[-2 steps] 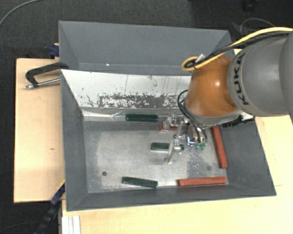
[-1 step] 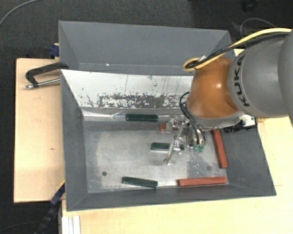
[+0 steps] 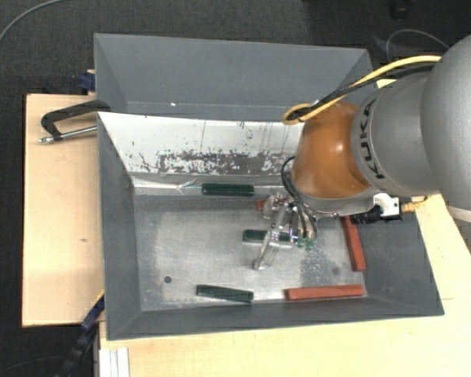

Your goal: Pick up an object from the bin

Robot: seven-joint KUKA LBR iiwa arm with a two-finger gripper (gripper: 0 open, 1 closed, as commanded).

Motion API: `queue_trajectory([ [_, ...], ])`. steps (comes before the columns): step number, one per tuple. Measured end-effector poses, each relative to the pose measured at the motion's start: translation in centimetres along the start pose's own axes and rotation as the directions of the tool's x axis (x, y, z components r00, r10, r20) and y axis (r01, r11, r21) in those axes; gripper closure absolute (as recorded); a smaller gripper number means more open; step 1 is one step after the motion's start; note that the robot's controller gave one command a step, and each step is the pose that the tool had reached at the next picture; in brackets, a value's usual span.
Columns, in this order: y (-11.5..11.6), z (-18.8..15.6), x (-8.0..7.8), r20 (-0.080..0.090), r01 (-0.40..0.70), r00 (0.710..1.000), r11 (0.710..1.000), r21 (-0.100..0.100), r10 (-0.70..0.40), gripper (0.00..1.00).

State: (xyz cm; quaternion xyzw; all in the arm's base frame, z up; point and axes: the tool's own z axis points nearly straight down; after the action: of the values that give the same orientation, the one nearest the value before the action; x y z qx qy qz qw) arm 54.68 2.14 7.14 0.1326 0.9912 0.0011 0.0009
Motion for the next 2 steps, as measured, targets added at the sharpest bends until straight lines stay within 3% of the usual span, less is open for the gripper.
queue_trajectory([
  [1, 0.08, -0.11, -0.09, 0.002, 0.001, 1.000, 1.000, 0.000, -0.001, 0.00],
  [2, 0.08, -0.07, -0.08, 0.002, 0.001, 1.000, 1.000, 0.001, -0.001, 1.00],
])
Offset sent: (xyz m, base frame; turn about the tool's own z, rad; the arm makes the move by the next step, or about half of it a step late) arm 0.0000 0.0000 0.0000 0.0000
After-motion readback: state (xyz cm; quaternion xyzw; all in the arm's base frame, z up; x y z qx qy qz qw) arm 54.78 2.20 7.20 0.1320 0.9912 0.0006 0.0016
